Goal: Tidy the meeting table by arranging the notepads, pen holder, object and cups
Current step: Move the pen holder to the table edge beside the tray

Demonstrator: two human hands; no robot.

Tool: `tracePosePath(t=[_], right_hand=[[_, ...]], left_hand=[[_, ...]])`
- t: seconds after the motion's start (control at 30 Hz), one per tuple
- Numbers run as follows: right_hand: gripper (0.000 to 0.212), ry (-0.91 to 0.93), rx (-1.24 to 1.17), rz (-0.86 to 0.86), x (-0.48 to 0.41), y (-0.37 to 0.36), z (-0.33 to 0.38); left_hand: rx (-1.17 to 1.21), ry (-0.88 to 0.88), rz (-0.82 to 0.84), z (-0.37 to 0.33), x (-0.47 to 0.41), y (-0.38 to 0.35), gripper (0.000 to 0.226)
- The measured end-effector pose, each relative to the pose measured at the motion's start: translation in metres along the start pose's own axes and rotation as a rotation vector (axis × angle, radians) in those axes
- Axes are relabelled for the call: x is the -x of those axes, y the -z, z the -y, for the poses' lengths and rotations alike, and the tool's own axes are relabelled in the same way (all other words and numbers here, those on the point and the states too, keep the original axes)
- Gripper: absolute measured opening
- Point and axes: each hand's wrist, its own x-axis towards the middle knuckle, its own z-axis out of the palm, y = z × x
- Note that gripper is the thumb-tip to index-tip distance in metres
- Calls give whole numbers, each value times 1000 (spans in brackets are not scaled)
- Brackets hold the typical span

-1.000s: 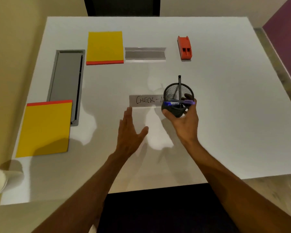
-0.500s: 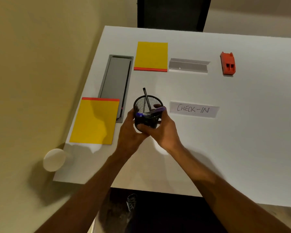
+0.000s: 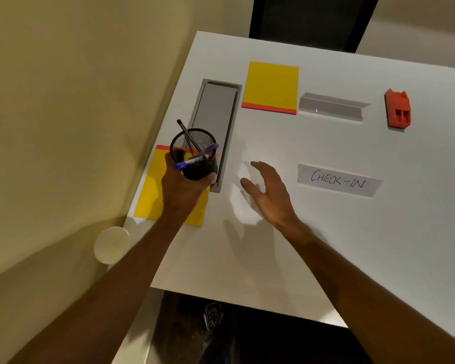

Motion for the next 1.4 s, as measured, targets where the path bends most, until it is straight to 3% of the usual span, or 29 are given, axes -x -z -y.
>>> tracePosePath(t=[0.17,0.37,0.6,0.9,1.4], right_hand=[[74,53,648,81,-43,-34,-44],[68,96,842,-65,-49,-61,-63],[67,120,877,-124,-55,-68,-72],[68,106,864,-133,-54,-68,-72],[70,88,839,-114,-55,-68,-69]], left_hand=[[-24,72,-53,25,-34,5,80],[-35,76,-121,40,-58,9,92],[-26,84,-231,45,-91,1,87],[-38,131,-234,58,-146,-7,99],[-69,135,-254,68,-164,-17,101]])
